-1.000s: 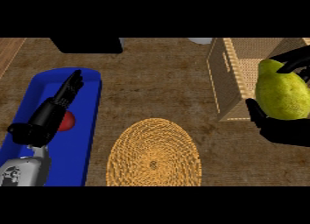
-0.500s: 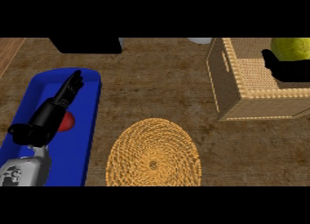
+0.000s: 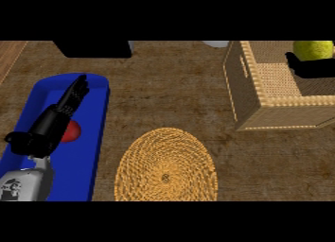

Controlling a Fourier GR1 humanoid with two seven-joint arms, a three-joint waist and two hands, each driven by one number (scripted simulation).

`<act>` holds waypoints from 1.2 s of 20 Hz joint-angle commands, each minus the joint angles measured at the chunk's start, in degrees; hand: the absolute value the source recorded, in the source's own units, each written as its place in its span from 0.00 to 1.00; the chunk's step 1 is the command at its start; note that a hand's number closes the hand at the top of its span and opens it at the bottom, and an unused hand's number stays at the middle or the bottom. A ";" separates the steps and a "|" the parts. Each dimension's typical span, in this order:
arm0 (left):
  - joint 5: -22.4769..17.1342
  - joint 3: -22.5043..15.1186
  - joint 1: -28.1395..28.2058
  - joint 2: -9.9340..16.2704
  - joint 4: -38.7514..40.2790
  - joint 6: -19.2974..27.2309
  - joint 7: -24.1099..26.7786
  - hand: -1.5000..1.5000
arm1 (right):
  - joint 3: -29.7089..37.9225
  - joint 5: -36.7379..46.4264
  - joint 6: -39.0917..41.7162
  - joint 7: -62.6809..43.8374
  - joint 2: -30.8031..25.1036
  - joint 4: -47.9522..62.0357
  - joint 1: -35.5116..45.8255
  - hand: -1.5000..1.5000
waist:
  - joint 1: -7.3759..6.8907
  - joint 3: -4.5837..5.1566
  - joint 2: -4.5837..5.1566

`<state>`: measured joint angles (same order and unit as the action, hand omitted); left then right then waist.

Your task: Pick the pear from the placemat and place it in the basket

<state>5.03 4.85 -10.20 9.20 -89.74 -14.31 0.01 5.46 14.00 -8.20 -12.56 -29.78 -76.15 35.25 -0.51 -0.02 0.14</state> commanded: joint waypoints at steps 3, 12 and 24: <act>0.21 -0.35 -0.58 0.06 -0.38 -0.36 -0.11 0.50 | 3.84 2.03 -3.37 15.34 0.22 12.23 -0.41 1.00 | -0.06 -0.01 0.06; 0.41 -0.98 -0.29 -1.45 -2.58 0.85 -2.55 0.50 | 10.24 -0.99 -6.36 22.49 1.19 25.55 7.40 0.00 | -0.03 0.00 -0.03; 0.81 -0.30 -0.82 -0.78 -1.43 0.55 -2.35 0.50 | 14.18 -6.13 -1.58 29.09 0.40 34.30 16.00 0.00 | 0.18 0.01 -0.05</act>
<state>5.83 3.82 -8.96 8.13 -92.78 -14.04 -1.56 17.83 11.28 -12.75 17.65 -29.58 -41.55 49.14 -0.66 -0.03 0.16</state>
